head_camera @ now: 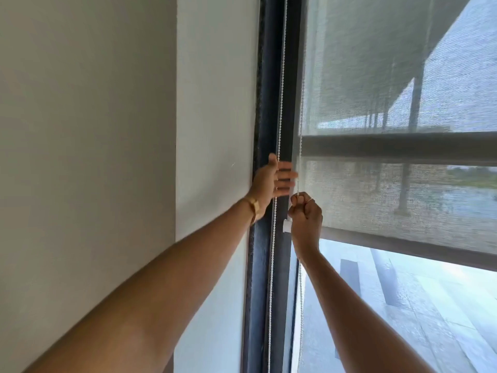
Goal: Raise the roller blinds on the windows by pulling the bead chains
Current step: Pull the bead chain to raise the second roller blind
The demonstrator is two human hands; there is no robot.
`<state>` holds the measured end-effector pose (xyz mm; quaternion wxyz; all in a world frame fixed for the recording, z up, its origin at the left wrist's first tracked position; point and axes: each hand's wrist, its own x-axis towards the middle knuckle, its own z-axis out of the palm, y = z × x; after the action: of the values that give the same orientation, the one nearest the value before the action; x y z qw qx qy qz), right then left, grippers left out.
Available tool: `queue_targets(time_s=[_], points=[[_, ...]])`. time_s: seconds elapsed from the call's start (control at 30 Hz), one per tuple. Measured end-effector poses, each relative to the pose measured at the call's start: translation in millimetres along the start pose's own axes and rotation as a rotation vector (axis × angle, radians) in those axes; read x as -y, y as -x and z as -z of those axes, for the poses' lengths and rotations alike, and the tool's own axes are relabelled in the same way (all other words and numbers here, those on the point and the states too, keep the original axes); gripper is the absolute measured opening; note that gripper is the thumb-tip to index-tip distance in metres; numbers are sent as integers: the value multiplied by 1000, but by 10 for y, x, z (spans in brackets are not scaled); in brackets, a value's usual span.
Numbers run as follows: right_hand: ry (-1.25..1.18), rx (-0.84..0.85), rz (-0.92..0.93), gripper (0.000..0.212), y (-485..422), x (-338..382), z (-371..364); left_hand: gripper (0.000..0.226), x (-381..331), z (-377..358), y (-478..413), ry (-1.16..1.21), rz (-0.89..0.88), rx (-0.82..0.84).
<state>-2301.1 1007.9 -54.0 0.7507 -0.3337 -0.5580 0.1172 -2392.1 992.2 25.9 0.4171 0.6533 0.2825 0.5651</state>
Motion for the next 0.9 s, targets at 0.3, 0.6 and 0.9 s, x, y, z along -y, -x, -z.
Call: queue_targets(time_s=[0.3,0.6,0.9], points=[[74,-4,0,31,443,-199,-13,52,-942,-21,-390,-82,-218,-102],[-17,67,-102,35,906,-436,17,26,-1043,-164,-440,123,-225,-200],[-45,144,-214,36,1135,-672,54,32,-555,-312,-435,-310,-579,-516]])
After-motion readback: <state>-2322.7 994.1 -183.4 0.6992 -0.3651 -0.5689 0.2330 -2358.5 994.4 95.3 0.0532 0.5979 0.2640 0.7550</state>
